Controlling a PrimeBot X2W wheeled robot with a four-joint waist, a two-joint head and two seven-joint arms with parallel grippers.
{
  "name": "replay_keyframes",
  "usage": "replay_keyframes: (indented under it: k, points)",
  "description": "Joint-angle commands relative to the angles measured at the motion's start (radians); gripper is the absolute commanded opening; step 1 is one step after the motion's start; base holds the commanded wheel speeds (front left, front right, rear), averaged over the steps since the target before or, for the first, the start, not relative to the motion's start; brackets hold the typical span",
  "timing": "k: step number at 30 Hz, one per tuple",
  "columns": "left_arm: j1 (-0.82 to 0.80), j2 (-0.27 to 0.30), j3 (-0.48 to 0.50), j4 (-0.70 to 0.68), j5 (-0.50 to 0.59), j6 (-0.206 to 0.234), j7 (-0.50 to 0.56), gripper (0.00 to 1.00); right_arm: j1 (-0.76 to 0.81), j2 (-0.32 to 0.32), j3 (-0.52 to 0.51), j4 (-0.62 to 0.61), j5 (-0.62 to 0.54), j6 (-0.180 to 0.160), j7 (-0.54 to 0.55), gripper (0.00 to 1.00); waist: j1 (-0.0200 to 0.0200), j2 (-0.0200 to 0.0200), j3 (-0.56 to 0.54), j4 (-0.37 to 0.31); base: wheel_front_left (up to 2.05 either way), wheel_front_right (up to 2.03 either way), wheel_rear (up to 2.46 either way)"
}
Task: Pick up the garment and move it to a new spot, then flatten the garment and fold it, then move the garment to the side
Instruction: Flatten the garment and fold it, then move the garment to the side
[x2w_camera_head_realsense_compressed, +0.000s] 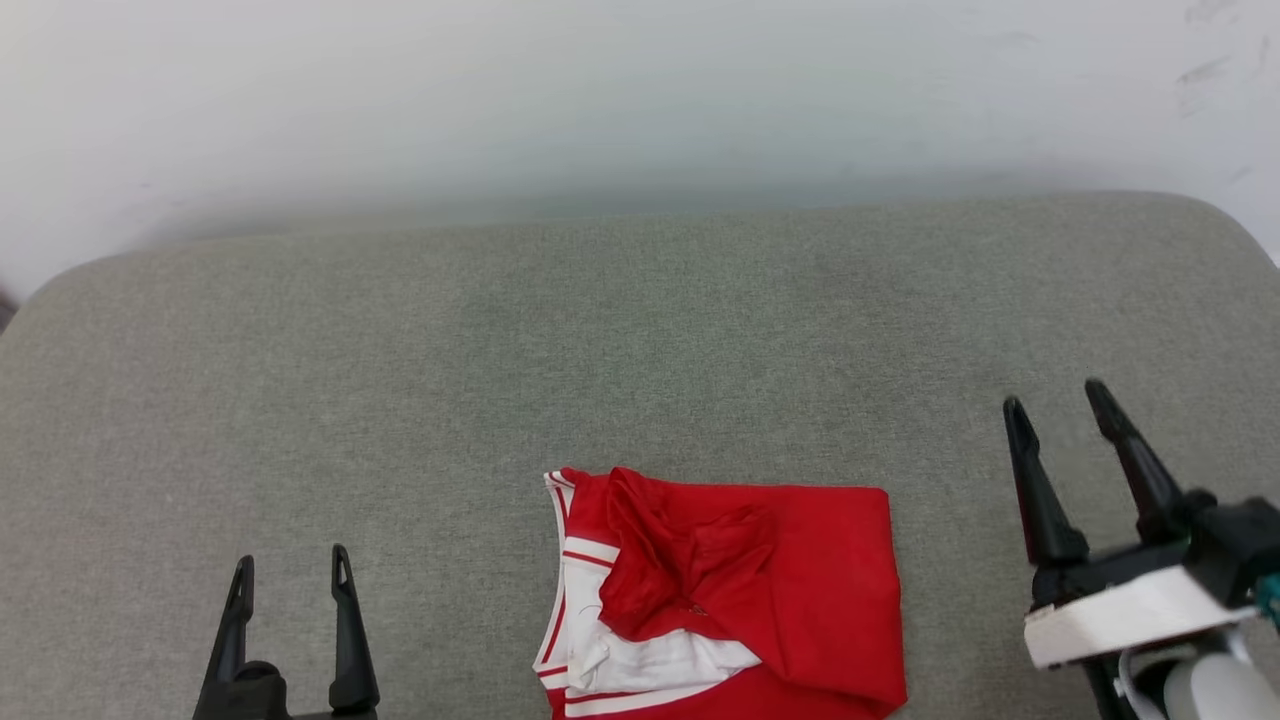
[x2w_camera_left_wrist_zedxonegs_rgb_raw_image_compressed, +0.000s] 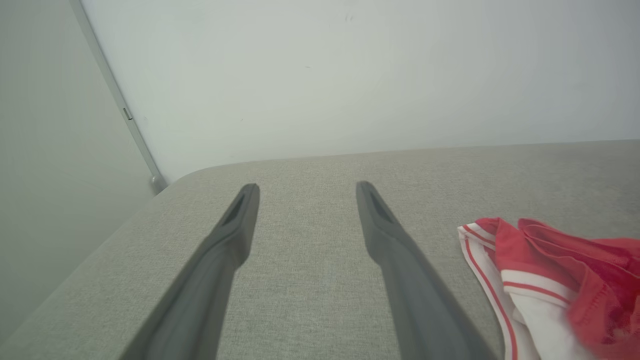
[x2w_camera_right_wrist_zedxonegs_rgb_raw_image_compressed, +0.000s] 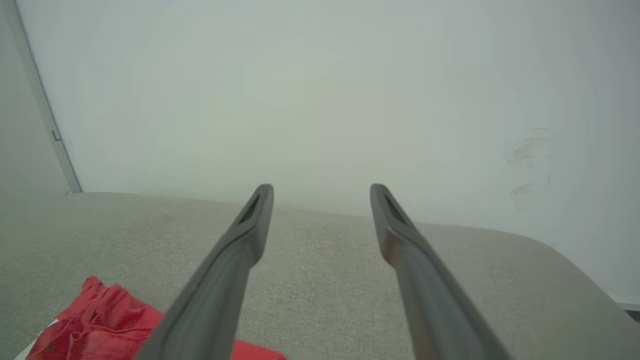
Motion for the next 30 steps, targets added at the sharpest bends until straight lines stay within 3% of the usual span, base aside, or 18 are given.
replay_keyframes:
  k: [1,11,18,22,25,28,30]
  points:
    - [0.018,-0.001,0.003,0.000,0.003,-0.005,-0.002,1.00,0.039,0.020,-0.013,-0.013,-0.007,0.000,-0.001,1.00,0.0000,0.0000,-0.005,-0.002,0.00,0.00,0.00]
    - [0.040,-0.006,0.016,0.007,-0.001,-0.016,-0.002,1.00,0.207,0.105,-0.059,-0.060,-0.052,0.000,-0.001,1.00,0.0000,0.0000,-0.024,-0.001,0.00,0.00,0.00]
    - [0.037,-0.009,0.010,0.020,0.003,-0.028,-0.002,1.00,0.184,0.118,-0.084,-0.092,-0.069,0.000,-0.001,1.00,0.0000,0.0000,-0.025,0.003,0.00,0.00,0.00]
    - [0.031,-0.010,0.005,0.026,0.004,-0.034,-0.002,1.00,0.101,0.075,-0.096,-0.117,-0.056,0.000,-0.001,1.00,0.0000,0.0000,-0.025,0.006,0.00,0.00,0.00]
    - [0.020,-0.010,0.001,0.030,0.004,-0.043,-0.002,1.00,0.006,0.005,-0.069,-0.096,-0.048,-0.001,0.000,1.00,0.0000,0.0000,-0.018,0.009,0.00,0.00,0.00]
    - [0.008,-0.010,-0.003,0.034,0.006,-0.050,-0.002,1.00,-0.098,-0.070,0.003,-0.069,0.016,0.000,0.100,1.00,0.0000,0.0000,-0.007,0.014,0.00,0.00,0.00]
    - [0.000,-0.010,-0.006,0.038,0.008,-0.055,-0.002,1.00,-0.154,-0.125,0.063,-0.041,0.107,-0.001,0.245,1.00,0.0000,0.0000,-0.001,0.019,0.00,0.00,0.00]
